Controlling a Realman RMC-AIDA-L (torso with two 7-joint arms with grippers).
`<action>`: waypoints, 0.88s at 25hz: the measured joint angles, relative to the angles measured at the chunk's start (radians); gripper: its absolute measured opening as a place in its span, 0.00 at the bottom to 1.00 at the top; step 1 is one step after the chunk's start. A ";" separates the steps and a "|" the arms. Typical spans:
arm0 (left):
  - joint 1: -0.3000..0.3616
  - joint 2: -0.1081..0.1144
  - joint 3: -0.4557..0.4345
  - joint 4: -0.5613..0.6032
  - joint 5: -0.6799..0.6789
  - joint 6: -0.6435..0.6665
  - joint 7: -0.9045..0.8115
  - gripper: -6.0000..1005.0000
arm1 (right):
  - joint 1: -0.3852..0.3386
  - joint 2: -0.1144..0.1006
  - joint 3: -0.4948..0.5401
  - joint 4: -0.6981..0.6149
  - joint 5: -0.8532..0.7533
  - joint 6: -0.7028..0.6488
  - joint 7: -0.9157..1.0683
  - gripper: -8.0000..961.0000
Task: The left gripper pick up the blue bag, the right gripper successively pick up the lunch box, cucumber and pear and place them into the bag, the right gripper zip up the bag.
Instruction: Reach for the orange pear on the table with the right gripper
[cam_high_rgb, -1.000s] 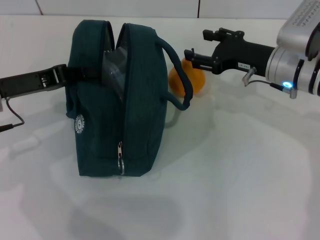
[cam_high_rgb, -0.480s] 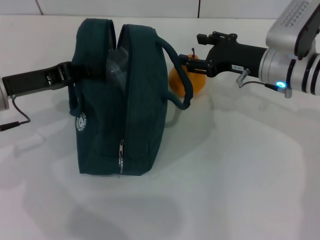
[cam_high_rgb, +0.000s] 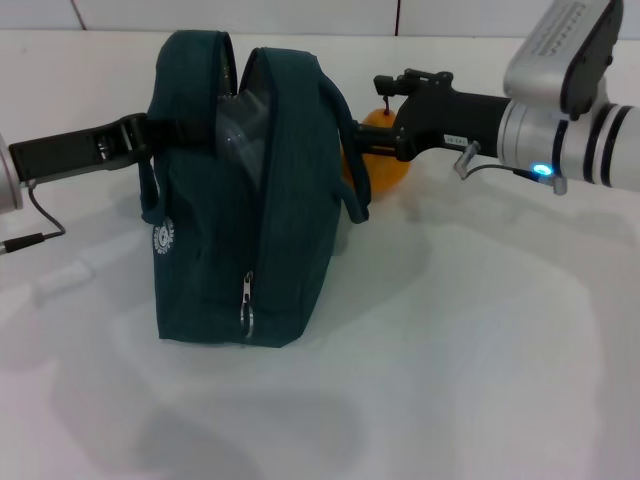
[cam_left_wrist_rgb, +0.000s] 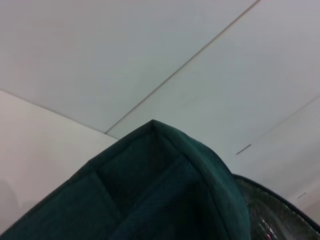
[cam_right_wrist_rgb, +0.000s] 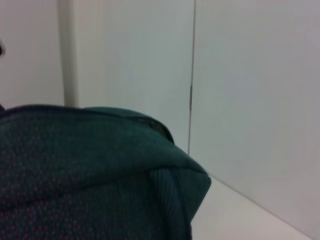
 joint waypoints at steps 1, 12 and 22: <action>-0.001 0.000 0.000 -0.002 -0.002 0.000 0.000 0.04 | 0.001 0.000 -0.022 -0.002 0.019 0.006 -0.001 0.75; -0.011 -0.003 0.000 -0.012 -0.009 -0.005 0.000 0.04 | 0.002 0.000 -0.058 -0.002 0.050 0.025 -0.013 0.75; -0.017 -0.003 0.000 -0.012 -0.010 -0.015 0.000 0.04 | -0.004 0.000 -0.053 0.002 0.050 0.042 -0.010 0.73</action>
